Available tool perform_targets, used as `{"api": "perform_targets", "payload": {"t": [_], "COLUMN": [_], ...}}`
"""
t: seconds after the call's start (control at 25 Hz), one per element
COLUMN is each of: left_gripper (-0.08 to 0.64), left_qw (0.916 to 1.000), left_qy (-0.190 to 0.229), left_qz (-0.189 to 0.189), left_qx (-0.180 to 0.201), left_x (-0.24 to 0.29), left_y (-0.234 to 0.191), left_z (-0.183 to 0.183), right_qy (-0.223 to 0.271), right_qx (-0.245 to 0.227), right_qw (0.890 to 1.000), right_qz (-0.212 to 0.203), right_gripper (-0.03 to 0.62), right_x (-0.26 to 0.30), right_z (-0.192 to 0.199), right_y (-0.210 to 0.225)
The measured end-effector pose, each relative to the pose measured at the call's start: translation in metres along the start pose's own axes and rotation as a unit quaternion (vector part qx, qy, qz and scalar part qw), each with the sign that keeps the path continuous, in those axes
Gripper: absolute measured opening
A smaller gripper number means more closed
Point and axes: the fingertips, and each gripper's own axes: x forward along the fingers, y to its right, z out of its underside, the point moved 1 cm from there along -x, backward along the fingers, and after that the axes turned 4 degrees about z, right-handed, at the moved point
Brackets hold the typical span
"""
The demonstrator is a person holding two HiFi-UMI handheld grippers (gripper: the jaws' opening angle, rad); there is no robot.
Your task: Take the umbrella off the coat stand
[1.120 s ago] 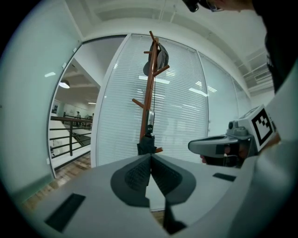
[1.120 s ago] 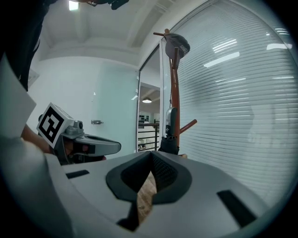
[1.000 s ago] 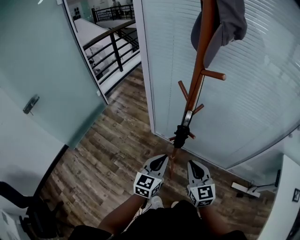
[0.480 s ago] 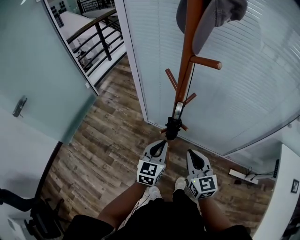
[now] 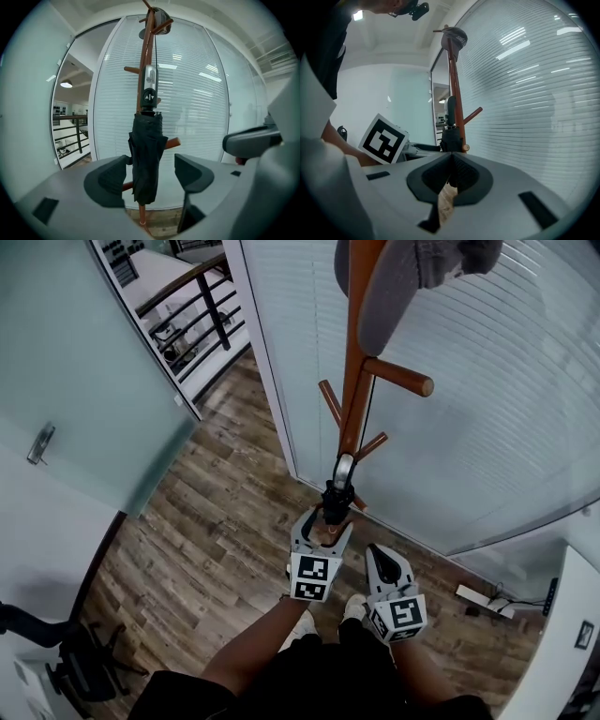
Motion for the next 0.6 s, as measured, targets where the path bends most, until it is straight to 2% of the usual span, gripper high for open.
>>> {"api": "perform_targets", "payload": {"t": [0.24, 0.6], "left_gripper": [0.327, 0.324], "left_qw": [0.9996, 0.9995], "left_qy": [-0.013, -0.023], "left_qz": [-0.006, -0.015], "left_qx": [0.025, 0.018], "left_x": [0.019, 0.037], "left_y": [-0.014, -0.011], "left_z": [0.000, 0.005], "right_qy": [0.004, -0.007], "right_qx": [-0.009, -0.009], "right_qw": [1.000, 1.000], "right_qz": [-0.003, -0.017], "right_gripper": [0.006, 0.006], "right_x": [0.005, 0.010], "right_z": [-0.007, 0.002], "right_y": [0.019, 0.033]}}
